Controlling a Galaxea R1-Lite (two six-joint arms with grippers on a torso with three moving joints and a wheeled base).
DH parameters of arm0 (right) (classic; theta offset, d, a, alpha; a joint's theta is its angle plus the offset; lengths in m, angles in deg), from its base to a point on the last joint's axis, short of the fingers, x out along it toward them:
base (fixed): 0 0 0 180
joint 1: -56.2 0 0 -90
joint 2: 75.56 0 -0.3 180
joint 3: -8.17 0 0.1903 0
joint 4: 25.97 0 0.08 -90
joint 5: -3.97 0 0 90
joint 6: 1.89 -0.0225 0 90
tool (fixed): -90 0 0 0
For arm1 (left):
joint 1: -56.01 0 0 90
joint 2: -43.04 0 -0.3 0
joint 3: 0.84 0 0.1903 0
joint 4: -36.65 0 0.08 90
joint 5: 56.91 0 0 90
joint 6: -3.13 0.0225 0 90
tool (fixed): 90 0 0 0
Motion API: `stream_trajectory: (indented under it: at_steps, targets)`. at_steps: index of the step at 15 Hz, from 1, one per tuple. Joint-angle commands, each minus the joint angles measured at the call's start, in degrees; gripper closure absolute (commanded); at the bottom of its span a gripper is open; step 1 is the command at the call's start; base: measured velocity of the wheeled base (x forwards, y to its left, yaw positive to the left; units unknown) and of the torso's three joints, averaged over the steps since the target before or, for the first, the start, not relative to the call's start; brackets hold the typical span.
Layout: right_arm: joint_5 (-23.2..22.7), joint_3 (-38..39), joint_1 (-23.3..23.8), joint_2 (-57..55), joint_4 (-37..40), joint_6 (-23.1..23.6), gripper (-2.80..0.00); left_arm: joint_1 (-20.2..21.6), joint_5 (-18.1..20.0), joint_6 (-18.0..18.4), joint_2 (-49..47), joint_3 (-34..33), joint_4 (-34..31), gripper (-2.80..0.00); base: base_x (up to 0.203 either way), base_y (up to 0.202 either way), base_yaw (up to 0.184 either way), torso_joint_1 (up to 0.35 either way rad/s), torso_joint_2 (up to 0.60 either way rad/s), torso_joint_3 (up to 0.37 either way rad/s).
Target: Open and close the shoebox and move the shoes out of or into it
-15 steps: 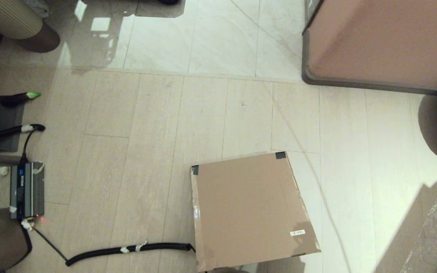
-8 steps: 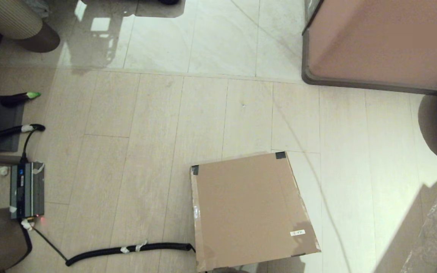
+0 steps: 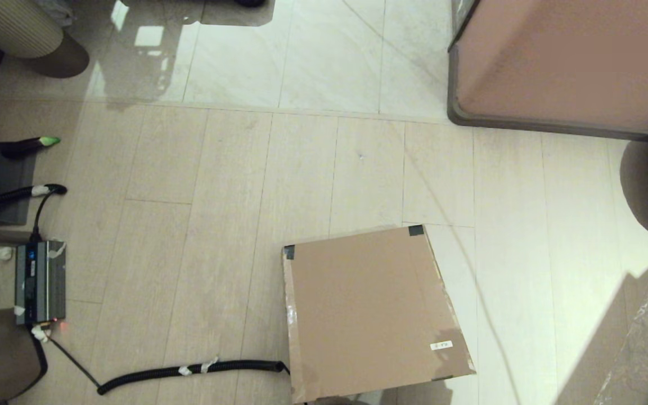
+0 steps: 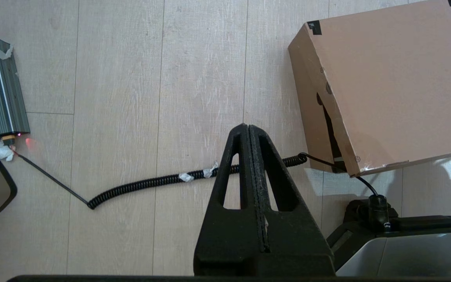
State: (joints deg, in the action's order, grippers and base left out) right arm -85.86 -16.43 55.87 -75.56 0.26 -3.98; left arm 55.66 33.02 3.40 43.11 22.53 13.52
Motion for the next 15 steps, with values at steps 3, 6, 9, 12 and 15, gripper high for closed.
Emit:
stream_trajectory:
  at_steps: [3, 6, 9, 12, 15]
  targets:
    - [0.0, 0.0, -0.02, -0.09, 0.04, -0.02, 0.0, 0.0, -0.01, 0.0, 0.01, 0.0, 0.02, 0.0, 0.0, 0.0, 0.0, 0.0, 0.0, 0.0]
    - [0.0, 0.0, -0.02, -0.09, 0.04, -0.02, 0.0, 0.0, -0.01, 0.0, 0.01, 0.0, 0.02, 0.0, 0.0, 0.0, 0.0, 0.0, 0.0, 0.0]
    - [0.0, 0.0, -0.02, -0.09, 0.04, -0.02, 0.0, 0.0, -0.01, 0.0, 0.01, 0.0, 0.02, 0.0, 0.0, 0.0, 0.0, 0.0, 0.0, 0.0]
    - [0.0, 0.0, -0.02, -0.09, 0.04, 0.05, 0.0, 0.0, -0.01, 0.0, 0.01, 0.0, 0.02, 0.0, 0.0, 0.0, 0.0, 0.0, 0.0, 0.0]
    - [0.0, 0.0, -0.02, -0.09, 0.04, -0.02, 0.0, 0.0, -0.01, 0.0, 0.01, 0.0, 0.02, 0.0, 0.0, 0.0, 0.0, 0.0, 0.0, 0.0]
